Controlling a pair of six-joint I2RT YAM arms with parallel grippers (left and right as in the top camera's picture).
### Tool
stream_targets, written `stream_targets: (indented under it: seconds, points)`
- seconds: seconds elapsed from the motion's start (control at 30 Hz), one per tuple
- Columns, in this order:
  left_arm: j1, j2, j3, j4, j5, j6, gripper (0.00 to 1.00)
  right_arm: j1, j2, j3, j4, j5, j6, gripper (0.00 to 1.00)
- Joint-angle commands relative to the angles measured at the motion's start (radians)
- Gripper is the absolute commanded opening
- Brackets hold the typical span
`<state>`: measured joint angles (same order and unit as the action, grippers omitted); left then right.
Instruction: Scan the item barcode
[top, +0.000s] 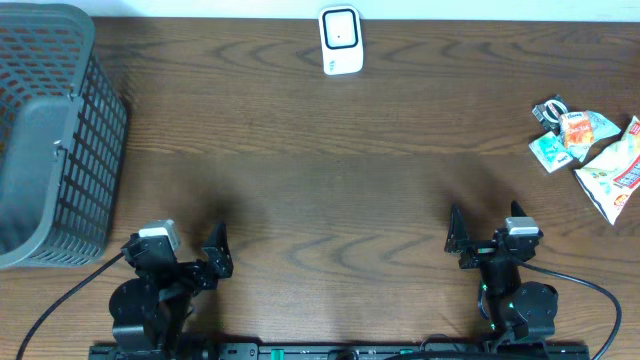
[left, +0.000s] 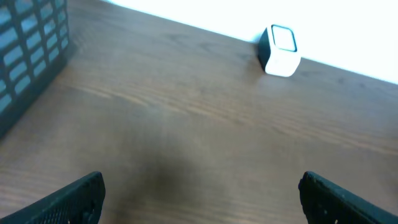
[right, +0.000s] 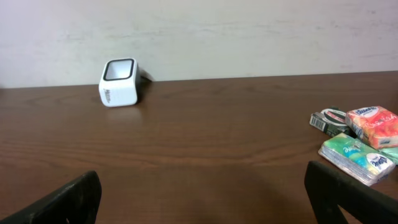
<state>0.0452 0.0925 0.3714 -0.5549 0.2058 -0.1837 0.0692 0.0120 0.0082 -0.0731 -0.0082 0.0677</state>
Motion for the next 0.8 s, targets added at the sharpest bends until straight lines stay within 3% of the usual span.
stream_targets:
  seconds: [0.0,0.77]
  points:
    - [0.004,-0.031,-0.033,0.051,0.015,0.019,0.98,-0.005,-0.006,-0.003,-0.004,0.001,-0.002,0.99]
    - [0.004,-0.091,-0.260,0.546,0.016,0.029,0.97,-0.005,-0.006,-0.003,-0.004,0.001,-0.002,0.99]
